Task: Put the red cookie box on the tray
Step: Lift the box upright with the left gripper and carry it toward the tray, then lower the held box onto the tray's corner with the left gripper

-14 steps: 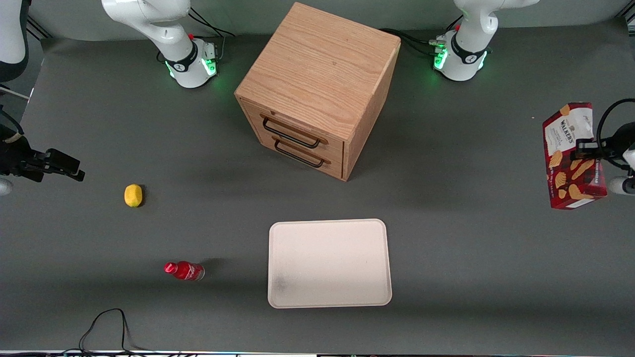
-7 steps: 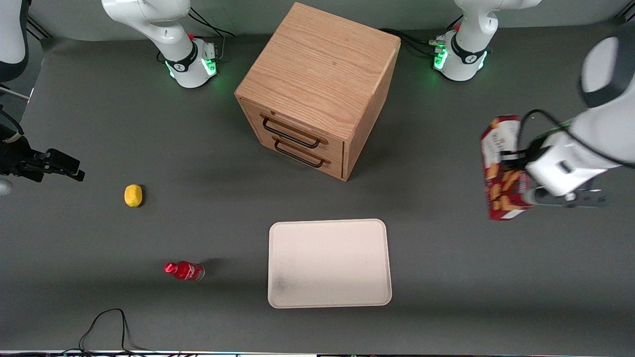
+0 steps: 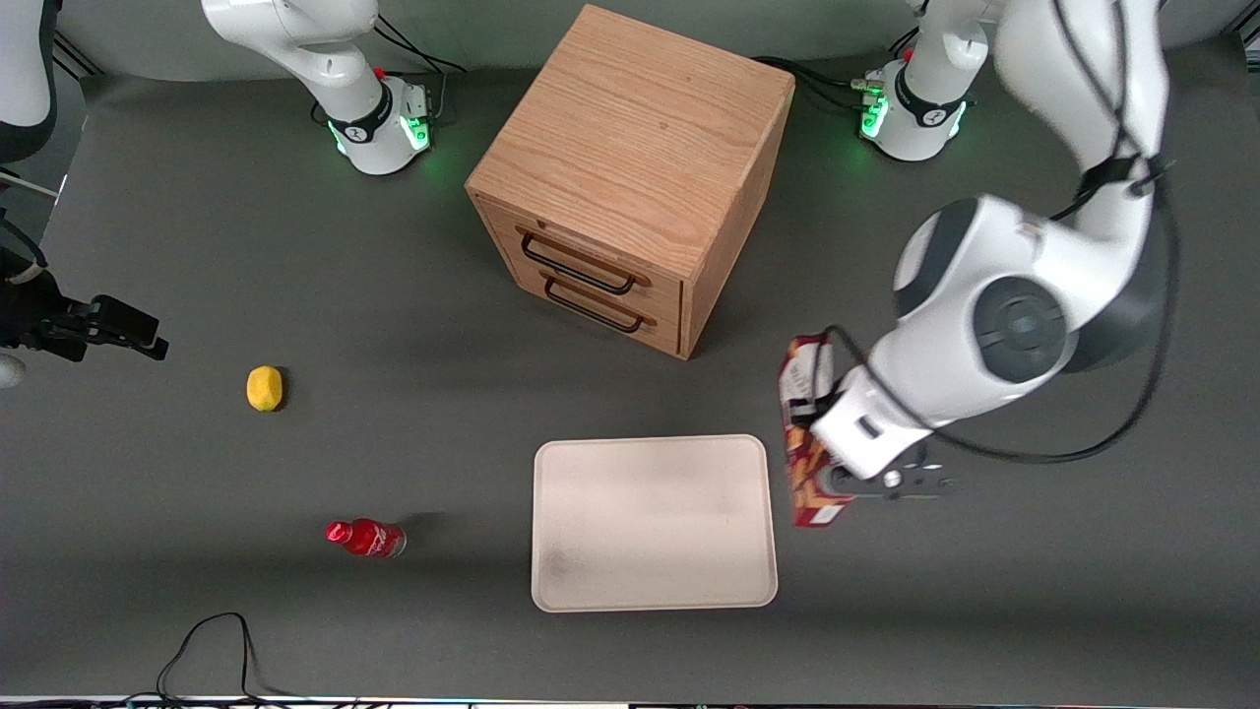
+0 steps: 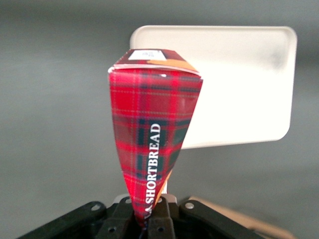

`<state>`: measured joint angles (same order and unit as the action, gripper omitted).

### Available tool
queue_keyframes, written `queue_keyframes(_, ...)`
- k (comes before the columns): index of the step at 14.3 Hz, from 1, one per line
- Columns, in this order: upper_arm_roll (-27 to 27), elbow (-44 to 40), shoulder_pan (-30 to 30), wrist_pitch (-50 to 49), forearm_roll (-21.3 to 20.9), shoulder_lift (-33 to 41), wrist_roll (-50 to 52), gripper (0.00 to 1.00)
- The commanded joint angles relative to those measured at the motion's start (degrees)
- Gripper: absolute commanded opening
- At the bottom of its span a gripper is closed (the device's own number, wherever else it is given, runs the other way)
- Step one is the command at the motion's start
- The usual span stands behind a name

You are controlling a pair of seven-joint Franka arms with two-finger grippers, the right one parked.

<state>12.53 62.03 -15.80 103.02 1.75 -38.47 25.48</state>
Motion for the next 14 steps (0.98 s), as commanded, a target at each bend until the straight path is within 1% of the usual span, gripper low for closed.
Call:
queue_keyframes(1, -0.5, -5.1, -1.2, 1.8, -0.2, -7.0, 4.2, 0.0)
queue_keyframes(3, -0.3, -9.3, -1.4, 1.6, -0.1, -11.9, 11.6, 0.0)
queue_keyframes(4, -0.7, -10.3, -2.2, 1.8, -0.2, -13.5, 13.3, 0.0)
queue_keyframes(8, -0.6, -12.6, -2.1, 6.0, -0.1, -18.9, 14.4, 0.0)
queue_keyframes(10, -0.7, -12.7, -2.0, 8.6, -0.1, -20.3, 14.8, 0.0)
queue_keyframes(14, -0.5, -12.8, -2.1, 9.5, -0.1, -22.1, 14.8, 0.0)
